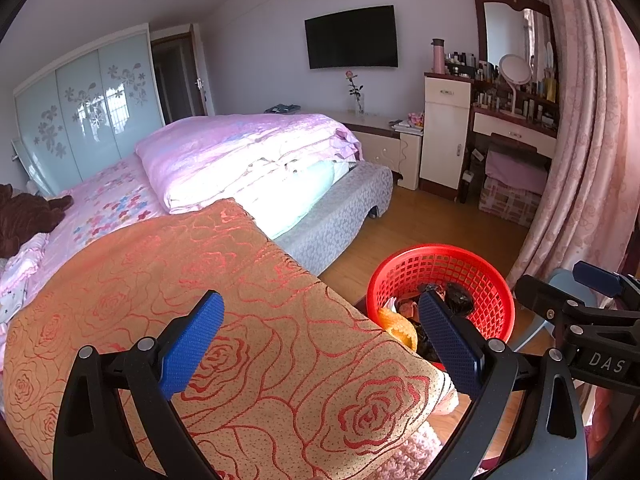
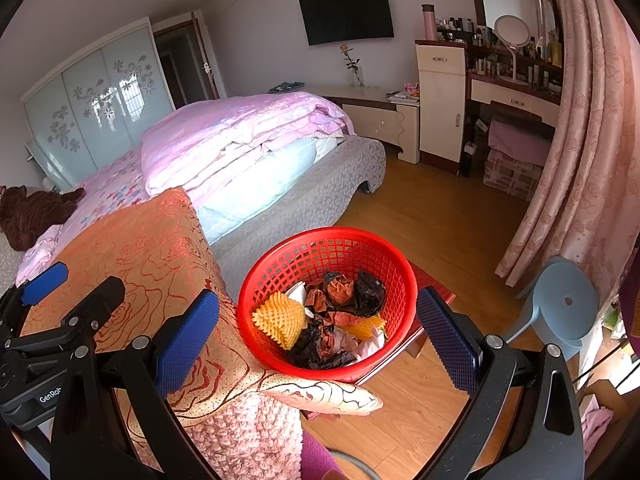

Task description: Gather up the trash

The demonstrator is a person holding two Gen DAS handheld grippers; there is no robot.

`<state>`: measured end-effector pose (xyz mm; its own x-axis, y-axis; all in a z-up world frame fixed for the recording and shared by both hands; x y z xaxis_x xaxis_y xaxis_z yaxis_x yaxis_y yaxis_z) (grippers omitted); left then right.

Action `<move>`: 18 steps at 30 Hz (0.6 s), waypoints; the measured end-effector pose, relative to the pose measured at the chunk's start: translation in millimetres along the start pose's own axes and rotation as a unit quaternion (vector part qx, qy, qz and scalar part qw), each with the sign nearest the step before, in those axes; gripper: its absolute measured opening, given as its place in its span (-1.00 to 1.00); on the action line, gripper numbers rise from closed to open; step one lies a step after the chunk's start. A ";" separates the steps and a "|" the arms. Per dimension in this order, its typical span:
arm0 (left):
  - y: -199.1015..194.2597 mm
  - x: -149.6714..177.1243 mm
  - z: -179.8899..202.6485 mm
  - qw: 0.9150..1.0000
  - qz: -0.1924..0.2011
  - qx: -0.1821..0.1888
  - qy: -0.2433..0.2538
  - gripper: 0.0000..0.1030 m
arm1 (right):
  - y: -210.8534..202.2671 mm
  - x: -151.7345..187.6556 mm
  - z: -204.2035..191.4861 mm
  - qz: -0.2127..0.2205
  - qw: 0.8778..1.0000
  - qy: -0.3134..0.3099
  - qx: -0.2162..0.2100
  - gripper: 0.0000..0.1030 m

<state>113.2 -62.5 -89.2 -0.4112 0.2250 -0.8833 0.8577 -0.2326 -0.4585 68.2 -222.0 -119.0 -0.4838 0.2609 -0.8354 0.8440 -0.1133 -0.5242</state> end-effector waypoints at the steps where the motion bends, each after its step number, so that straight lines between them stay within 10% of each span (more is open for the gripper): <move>1: 0.0 0.2 -0.2 1.000 0.000 0.000 0.000 0.83 | 0.0 0.2 0.0 0.000 1.000 0.000 0.000 0.87; 18: -1.5 17.5 -2.1 1.000 -0.008 -0.003 -0.002 0.83 | -0.5 1.7 -1.3 -0.001 1.000 -0.001 -0.001 0.86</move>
<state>105.4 -56.3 -103.8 -0.4268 0.2244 -0.8761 0.8528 -0.2226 -0.4724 67.3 -220.3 -120.0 -0.4861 0.2601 -0.8343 0.8432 -0.1111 -0.5260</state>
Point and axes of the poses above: each gripper's, at about its wrist camera, not at the fingertips, and y roughly the way its jaws point, z to its right, x to its underside, the point moved 10 cm from there along y, roughly the way its jaws point, and after that the axes turned 8 degrees about z, right-handed, at the moved point
